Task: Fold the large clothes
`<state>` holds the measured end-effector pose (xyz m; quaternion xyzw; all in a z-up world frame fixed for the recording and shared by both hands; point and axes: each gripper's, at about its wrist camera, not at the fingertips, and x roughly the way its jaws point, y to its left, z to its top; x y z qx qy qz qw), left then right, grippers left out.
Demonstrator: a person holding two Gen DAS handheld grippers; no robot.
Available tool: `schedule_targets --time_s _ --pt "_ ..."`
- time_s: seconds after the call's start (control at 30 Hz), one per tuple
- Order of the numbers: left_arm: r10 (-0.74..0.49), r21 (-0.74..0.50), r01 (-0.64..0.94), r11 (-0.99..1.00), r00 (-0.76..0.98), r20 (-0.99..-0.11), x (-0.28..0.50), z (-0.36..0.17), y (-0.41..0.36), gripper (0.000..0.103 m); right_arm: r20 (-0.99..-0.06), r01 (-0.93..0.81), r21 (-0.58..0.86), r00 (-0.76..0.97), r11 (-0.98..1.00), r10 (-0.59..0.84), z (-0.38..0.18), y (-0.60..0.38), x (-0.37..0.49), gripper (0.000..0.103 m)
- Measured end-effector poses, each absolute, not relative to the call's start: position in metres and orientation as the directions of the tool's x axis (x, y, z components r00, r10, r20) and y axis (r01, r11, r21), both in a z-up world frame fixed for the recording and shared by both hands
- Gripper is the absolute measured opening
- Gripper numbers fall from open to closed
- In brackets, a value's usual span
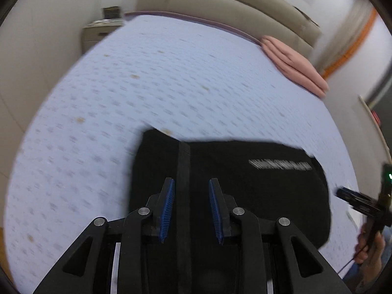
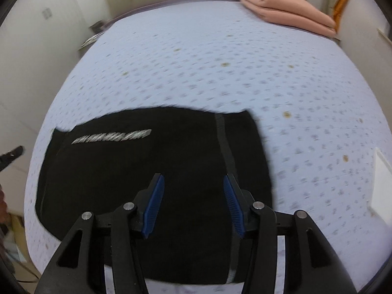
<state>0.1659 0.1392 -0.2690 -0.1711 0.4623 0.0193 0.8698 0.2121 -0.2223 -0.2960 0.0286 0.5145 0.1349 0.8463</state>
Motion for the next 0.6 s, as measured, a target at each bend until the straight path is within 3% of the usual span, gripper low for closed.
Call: schedule_targets --time_s 0.17,0.27,0.4,0.6 --pt "-0.186 -0.291 -0.112 0.950 0.545 -0.818 0.155 -0.301 0.057 0.029 -0.884 -0.234 0.165 0.395 0.958 0.249 -0.322 -0.184 0.195 0.052" --pt "-0.139 -0.211 -0.085 0.974 0.513 -0.847 0.156 -0.334 0.018 0.029 -0.911 -0.223 0.141 0.352 0.965 0.215 -0.345 -0.171 0.191 0.052" --pt "-0.150 -0.231 -0.115 0.966 0.476 -0.866 0.169 -0.366 0.021 0.029 -0.940 -0.213 0.124 0.289 0.969 0.183 -0.384 -0.163 0.192 0.053" --pt "-0.152 -0.211 -0.078 0.974 0.466 -0.872 0.167 -0.348 0.022 0.029 -0.940 -0.208 0.138 0.280 0.968 0.194 -0.383 -0.165 0.193 0.052"
